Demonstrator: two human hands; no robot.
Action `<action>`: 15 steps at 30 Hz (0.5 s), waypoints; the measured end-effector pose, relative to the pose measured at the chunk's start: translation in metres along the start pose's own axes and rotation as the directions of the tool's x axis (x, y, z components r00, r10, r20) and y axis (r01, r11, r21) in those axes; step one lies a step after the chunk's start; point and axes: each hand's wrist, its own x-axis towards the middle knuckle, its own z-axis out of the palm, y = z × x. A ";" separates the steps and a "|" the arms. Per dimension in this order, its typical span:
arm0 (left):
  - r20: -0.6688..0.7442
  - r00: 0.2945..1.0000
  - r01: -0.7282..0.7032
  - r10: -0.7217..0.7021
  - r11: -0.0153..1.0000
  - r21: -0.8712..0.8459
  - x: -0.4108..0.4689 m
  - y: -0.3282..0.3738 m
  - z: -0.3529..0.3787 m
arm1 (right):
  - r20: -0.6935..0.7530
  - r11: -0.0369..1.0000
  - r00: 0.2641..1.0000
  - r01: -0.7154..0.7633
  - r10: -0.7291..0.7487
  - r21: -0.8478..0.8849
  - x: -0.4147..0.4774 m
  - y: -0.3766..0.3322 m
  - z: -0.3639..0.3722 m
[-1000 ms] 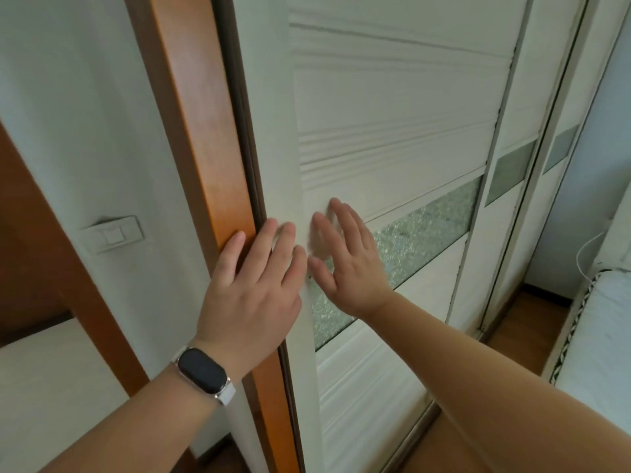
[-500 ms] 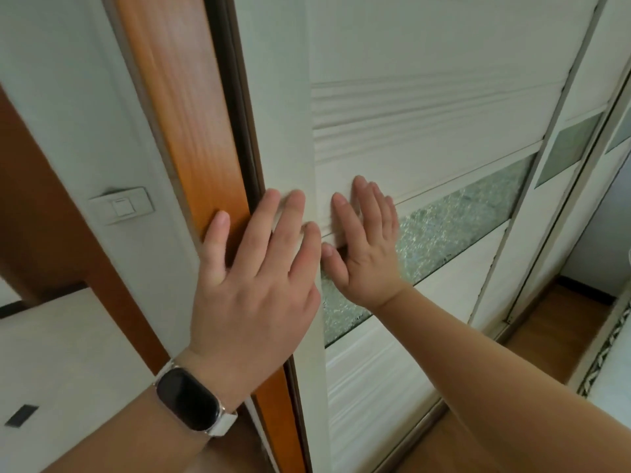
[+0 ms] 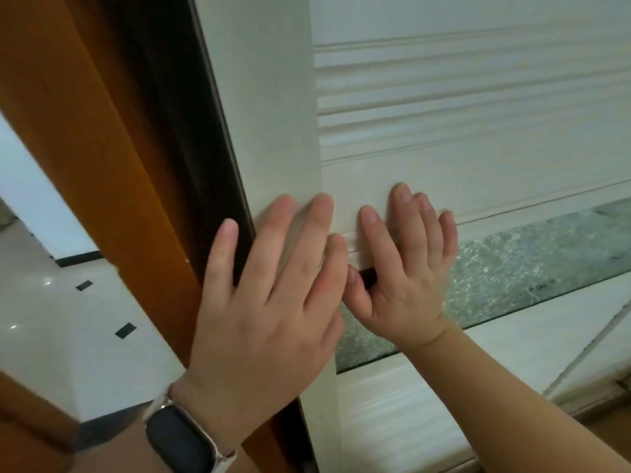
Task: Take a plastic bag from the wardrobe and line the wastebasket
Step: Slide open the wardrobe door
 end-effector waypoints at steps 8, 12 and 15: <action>-0.160 0.987 -0.049 0.036 0.996 -0.077 0.045 0.038 0.030 | 0.019 0.999 0.999 -0.034 0.035 -0.025 -0.003 0.056 -0.009; -0.272 0.962 -0.012 -0.041 0.982 -0.190 0.067 0.070 0.056 | 0.016 0.998 0.999 -0.041 0.042 -0.047 -0.003 0.087 -0.016; -0.294 0.954 -0.015 -0.060 0.970 -0.244 0.081 0.093 0.065 | 0.015 0.997 0.999 -0.046 0.047 -0.060 -0.004 0.113 -0.021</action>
